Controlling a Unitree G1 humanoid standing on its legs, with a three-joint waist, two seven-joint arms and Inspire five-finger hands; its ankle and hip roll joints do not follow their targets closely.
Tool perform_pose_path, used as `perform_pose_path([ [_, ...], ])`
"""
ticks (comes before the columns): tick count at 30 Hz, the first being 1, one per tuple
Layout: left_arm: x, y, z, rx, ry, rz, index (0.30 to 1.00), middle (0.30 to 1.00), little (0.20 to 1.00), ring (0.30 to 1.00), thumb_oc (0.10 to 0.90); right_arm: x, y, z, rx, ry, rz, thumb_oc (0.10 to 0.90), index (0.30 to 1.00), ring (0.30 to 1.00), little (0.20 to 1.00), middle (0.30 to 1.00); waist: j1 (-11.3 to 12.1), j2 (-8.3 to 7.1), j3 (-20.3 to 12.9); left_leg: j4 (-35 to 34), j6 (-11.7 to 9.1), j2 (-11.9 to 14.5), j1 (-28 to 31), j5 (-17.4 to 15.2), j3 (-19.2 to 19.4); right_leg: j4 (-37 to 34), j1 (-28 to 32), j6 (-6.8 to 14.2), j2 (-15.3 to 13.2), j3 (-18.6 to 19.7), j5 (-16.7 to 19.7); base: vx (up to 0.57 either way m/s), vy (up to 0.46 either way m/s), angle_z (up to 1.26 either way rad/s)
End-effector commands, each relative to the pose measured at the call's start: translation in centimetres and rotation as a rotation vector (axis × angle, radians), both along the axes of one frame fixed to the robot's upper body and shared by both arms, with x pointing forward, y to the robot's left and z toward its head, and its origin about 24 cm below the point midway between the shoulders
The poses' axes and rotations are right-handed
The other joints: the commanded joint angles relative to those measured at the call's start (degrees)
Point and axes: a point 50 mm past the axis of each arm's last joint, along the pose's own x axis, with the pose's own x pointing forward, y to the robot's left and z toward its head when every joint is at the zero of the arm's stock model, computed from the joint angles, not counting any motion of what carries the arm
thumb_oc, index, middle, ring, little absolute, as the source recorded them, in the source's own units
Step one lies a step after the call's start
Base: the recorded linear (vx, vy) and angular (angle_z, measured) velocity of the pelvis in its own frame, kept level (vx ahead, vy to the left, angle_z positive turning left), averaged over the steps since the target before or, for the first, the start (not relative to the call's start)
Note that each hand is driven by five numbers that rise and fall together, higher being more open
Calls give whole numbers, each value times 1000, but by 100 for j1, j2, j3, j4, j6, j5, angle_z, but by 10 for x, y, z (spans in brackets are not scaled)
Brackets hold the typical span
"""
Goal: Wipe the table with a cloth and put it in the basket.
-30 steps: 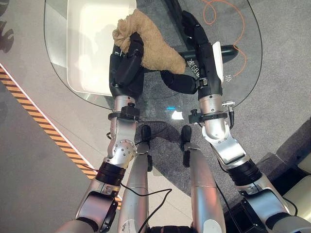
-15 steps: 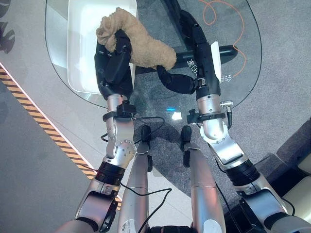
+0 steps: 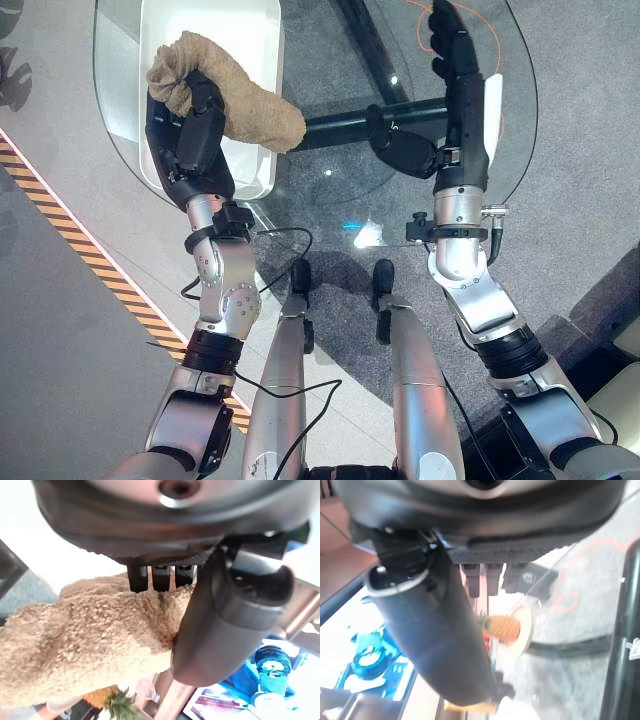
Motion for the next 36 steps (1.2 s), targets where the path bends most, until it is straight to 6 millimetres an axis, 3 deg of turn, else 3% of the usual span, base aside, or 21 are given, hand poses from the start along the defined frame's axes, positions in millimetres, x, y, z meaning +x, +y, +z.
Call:
perform_pose_path([
  [1, -22, 10, 76, 93, -388, 115, 300, 300, 200, 300, 100, -23, -8, 52, 118, -335, -16, 800, 900, 900, 900, 900, 31, -29, -164, 99, 269, -240, 264, -342, 281, -54, 313, -11, 358, -43, -159, 0, 0, 0],
  [13, -2, 42, 68, 123, -282, 253, 300, 300, 200, 300, 100, 5, -82, 23, 359, -226, -429, 800, 900, 900, 900, 900, -13, -3, -164, 95, 230, -214, 299, -417, 288, -50, 339, 28, 349, -43, -214, 0, 0, 0],
  [20, 7, 65, 72, 161, -209, 370, 300, 300, 200, 300, 100, 20, -125, -13, 450, -109, -671, 800, 900, 900, 900, 900, -6, 47, -164, 76, 205, -189, 262, -432, 295, -62, 297, 31, 339, -60, -233, -1, 1, 0],
  [36, 12, 87, 91, 177, -144, 524, 300, 300, 200, 300, 100, 22, -172, -80, 458, 186, -892, 800, 900, 900, 900, 900, 3, 93, -164, 157, 214, -178, 127, -497, 256, -45, 202, 7, 345, -88, -281, 0, 0, 0],
])
